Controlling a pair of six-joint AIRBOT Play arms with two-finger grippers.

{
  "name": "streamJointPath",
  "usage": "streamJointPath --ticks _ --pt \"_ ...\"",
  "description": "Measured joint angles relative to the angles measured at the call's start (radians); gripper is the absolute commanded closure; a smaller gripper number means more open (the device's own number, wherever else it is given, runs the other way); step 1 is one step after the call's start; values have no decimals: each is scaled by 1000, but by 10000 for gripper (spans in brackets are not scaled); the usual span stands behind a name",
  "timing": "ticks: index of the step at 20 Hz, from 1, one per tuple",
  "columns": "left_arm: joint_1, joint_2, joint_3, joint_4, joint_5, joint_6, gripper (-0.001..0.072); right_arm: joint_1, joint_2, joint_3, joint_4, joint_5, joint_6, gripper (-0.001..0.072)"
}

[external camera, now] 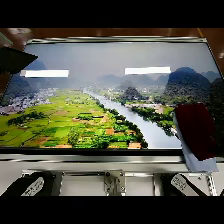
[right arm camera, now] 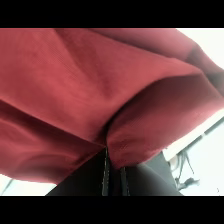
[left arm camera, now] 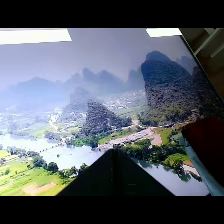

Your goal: Fold the shirts.

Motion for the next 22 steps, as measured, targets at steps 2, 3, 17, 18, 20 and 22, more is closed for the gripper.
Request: streamJointPath --ticks 2,3,17,18,20,22 --pt "0 1 0 -6 0 0 671 0 2 -44 -10 1 1 651" --pt "0 1 0 -6 0 0 671 0 2 -64 -15 0 2 606" --pt "-63 -94 0 234 3 -26 673 3 17 241 17 -187 -54 202" --pt "-99 -129 0 355 -5 -66 672 11 26 296 94 -275 -45 202" --pt "-192 -221 0 610 -50 -159 580 59 37 361 262 -431 -59 161" --pt "-290 -320 1 770 -120 -217 25 169 28 396 380 -504 -112 17"
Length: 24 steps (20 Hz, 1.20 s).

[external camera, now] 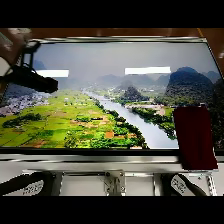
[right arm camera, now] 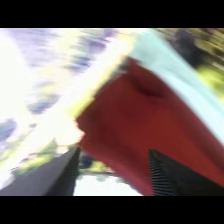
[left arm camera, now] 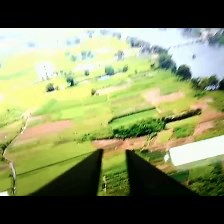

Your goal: Fold the shirts.

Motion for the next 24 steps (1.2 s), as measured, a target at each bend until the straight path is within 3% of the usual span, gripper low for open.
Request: streamJointPath --ticks 4,9,14,24 --pt "-167 -161 0 145 -100 -62 9 330 -96 28 -48 69 -81 17" --pt "-242 -219 0 203 -108 -130 10 578 -189 37 -183 126 -90 18" --pt "-257 -203 -1 188 12 -199 12 637 -213 38 -230 117 -58 20" --pt "-259 -204 -3 171 58 -218 12 651 -218 38 -245 100 -47 20"
